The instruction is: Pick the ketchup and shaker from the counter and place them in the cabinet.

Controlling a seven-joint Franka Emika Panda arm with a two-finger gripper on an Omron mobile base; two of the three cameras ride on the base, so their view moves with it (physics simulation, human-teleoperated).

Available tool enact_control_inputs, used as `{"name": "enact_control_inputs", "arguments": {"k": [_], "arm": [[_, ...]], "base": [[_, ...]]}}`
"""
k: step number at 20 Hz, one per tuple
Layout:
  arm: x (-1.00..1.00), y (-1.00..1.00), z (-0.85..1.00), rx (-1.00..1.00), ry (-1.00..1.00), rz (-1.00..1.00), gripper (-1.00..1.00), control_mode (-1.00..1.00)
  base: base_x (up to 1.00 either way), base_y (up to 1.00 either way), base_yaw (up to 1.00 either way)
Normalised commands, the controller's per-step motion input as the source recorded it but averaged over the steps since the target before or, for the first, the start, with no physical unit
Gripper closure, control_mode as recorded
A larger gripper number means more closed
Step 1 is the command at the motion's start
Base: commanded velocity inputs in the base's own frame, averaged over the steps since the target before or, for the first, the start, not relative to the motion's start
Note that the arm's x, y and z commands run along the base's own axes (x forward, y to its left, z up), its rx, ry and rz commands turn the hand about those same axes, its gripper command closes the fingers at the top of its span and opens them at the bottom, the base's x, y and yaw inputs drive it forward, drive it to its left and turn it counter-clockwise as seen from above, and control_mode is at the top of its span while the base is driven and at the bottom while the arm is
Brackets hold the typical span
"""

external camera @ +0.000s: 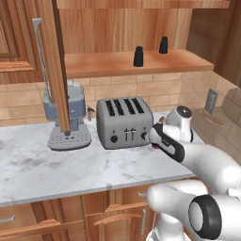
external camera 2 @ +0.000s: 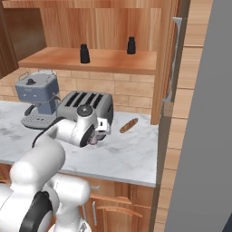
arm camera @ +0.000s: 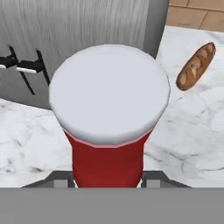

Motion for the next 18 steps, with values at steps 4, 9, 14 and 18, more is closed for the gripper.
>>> {"name": "enact_control_inputs", "arguments": {"k": [4, 9, 14, 18], "arm": [[0.0, 0.04, 0.66, -0.03, -0.03, -0.03, 1.0, -1.0], [0.0, 0.0, 0.62, -0.05, -0.01, -0.07, 1.0, -1.0], [0.0, 0.0, 0.61, -0.08, -0.02, -0.06, 1.0, -1.0], [0.0, 0.0, 0.53, -0.07, -0.03, -0.06, 1.0, -1.0]], "base": [[0.0, 0.0, 0.0], [0.0, 0.0, 0.0], [0.0, 0.0, 0.0], [0.0, 0.0, 0.0]]}}
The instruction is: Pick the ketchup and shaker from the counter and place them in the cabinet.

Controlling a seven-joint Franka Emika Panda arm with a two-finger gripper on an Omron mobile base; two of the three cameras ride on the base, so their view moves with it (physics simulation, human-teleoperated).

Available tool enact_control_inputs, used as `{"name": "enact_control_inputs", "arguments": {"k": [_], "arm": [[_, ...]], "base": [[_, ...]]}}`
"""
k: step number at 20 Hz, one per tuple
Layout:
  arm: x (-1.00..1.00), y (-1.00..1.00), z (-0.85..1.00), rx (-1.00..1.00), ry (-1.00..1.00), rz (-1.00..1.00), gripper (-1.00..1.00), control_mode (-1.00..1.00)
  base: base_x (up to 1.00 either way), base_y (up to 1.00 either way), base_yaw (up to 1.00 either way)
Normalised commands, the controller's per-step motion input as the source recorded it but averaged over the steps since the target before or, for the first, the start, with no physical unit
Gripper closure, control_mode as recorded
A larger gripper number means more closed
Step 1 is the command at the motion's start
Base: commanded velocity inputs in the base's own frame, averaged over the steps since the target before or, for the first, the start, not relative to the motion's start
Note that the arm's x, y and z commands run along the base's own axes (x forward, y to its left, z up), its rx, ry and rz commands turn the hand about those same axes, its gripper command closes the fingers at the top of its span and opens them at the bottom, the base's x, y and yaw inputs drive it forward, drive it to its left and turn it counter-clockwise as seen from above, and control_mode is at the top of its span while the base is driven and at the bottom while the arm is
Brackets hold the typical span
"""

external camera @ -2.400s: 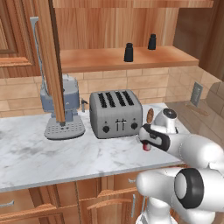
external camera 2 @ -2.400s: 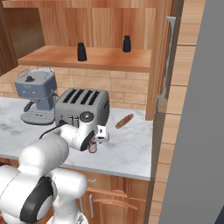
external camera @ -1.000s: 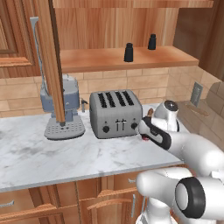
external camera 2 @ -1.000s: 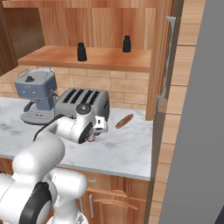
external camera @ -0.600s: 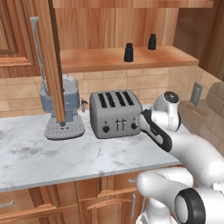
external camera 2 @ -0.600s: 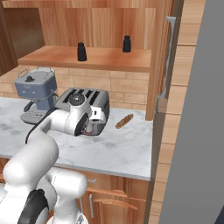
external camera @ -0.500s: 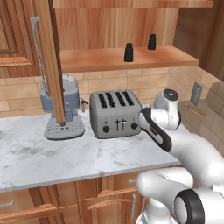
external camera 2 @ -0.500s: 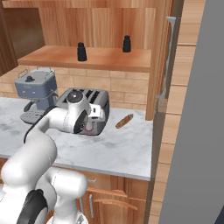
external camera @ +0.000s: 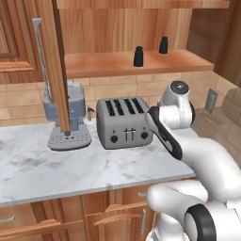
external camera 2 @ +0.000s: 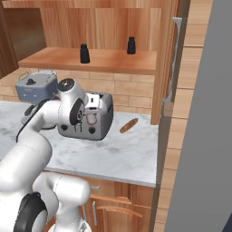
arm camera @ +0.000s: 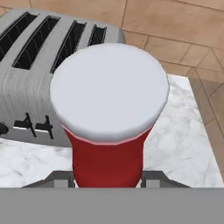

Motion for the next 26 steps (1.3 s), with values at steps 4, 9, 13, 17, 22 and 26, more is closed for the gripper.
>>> {"name": "enact_control_inputs", "arguments": {"k": [4, 9, 13, 17, 22, 26], "arm": [[0.0, -0.01, 0.5, -0.02, -0.05, -0.03, 1.0, -1.0], [0.0, -0.03, 0.5, 0.0, -0.05, 0.0, 1.0, -1.0], [0.0, -0.06, 0.5, 0.0, -0.05, -0.01, 1.0, -1.0], [0.0, -0.05, 0.46, -0.03, -0.06, -0.03, 1.0, -1.0], [0.0, -0.02, 0.39, -0.07, -0.05, -0.06, 1.0, -1.0], [0.0, -0.09, 0.44, -0.09, -0.07, -0.06, 1.0, -1.0]], "base": [[0.0, 0.0, 0.0], [0.0, 0.0, 0.0], [0.0, 0.0, 0.0], [0.0, 0.0, 0.0], [0.0, 0.0, 0.0], [0.0, 0.0, 0.0]]}}
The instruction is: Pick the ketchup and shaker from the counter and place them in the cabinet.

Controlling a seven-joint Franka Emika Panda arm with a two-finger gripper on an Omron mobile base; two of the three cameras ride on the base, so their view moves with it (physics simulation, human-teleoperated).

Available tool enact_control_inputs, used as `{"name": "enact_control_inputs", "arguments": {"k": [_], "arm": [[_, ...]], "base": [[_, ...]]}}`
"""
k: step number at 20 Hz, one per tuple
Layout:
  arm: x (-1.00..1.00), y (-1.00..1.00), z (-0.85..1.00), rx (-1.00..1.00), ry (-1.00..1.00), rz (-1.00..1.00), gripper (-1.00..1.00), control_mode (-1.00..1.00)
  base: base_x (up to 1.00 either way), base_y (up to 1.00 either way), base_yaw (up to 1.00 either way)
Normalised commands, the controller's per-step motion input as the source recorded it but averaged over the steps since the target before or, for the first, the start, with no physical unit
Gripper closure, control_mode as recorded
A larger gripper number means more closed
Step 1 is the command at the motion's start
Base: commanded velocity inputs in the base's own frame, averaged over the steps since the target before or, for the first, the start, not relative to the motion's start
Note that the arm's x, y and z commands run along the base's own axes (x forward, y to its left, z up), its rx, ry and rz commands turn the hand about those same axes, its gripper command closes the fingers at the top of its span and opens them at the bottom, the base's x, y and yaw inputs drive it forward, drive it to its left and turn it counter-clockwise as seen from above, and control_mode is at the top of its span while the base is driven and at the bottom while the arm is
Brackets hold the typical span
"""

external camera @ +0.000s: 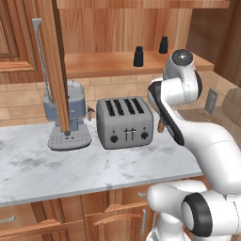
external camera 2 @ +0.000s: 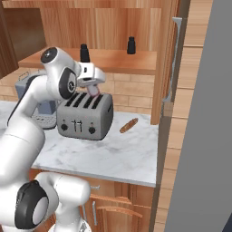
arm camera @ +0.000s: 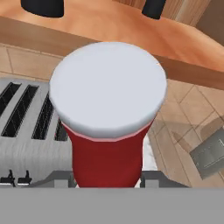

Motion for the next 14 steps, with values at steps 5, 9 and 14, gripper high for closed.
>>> {"name": "enact_control_inputs", "arguments": {"k": [5, 9, 14], "arm": [[0.0, -0.1, 0.42, -0.06, -0.08, -0.05, 1.0, -1.0], [0.01, -0.18, 0.37, 0.0, -0.07, -0.02, 1.0, -1.0], [0.07, -0.14, 0.33, 0.0, -0.07, -0.01, 1.0, -1.0]], "base": [[0.0, 0.0, 0.0], [0.0, 0.0, 0.0], [0.0, 0.0, 0.0]]}}
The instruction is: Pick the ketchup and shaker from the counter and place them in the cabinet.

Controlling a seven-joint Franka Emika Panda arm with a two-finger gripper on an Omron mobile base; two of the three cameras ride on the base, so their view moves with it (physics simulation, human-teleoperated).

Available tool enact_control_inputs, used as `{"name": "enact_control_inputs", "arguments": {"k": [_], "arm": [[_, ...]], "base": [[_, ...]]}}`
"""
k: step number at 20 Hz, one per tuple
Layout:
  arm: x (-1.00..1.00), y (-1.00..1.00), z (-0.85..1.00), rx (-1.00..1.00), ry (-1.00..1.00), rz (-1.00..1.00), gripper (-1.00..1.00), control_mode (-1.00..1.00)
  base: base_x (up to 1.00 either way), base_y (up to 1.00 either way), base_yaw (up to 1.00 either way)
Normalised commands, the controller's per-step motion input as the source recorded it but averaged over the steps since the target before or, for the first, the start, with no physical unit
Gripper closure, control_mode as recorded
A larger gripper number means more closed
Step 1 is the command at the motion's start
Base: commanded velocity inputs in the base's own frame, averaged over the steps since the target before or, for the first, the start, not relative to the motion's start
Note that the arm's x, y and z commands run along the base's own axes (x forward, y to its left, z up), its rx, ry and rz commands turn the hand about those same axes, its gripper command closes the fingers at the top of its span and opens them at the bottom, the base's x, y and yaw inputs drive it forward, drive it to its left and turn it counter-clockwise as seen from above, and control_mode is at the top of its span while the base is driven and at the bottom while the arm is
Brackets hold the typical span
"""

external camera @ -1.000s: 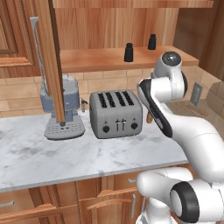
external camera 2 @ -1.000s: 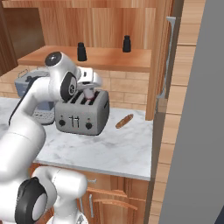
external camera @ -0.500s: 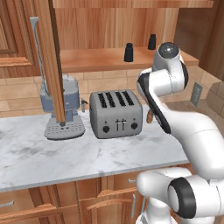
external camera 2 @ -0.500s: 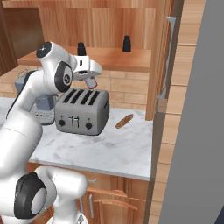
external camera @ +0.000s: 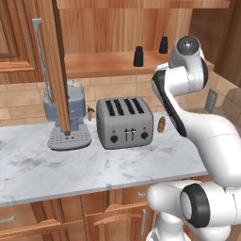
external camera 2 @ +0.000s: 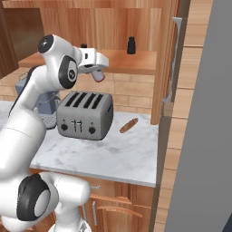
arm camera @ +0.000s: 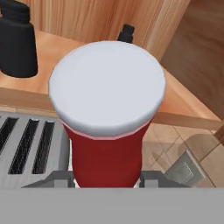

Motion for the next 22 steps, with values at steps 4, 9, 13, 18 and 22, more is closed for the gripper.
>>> {"name": "enact_control_inputs", "arguments": {"k": [4, 9, 13, 18, 22], "arm": [[0.09, -0.06, 0.2, 0.0, -0.06, 0.0, 1.0, -1.0], [0.22, -0.01, 0.13, 0.0, -0.04, 0.0, 1.0, -1.0], [0.2, 0.0, 0.12, 0.0, -0.05, 0.0, 1.0, -1.0], [0.14, 0.0, 0.12, 0.0, -0.05, 0.0, 1.0, -1.0], [0.17, 0.0, 0.03, 0.0, -0.04, 0.0, 1.0, -1.0]], "base": [[0.0, 0.0, 0.0], [0.0, 0.0, 0.0], [0.0, 0.0, 0.0], [0.0, 0.0, 0.0], [0.0, 0.0, 0.0]]}}
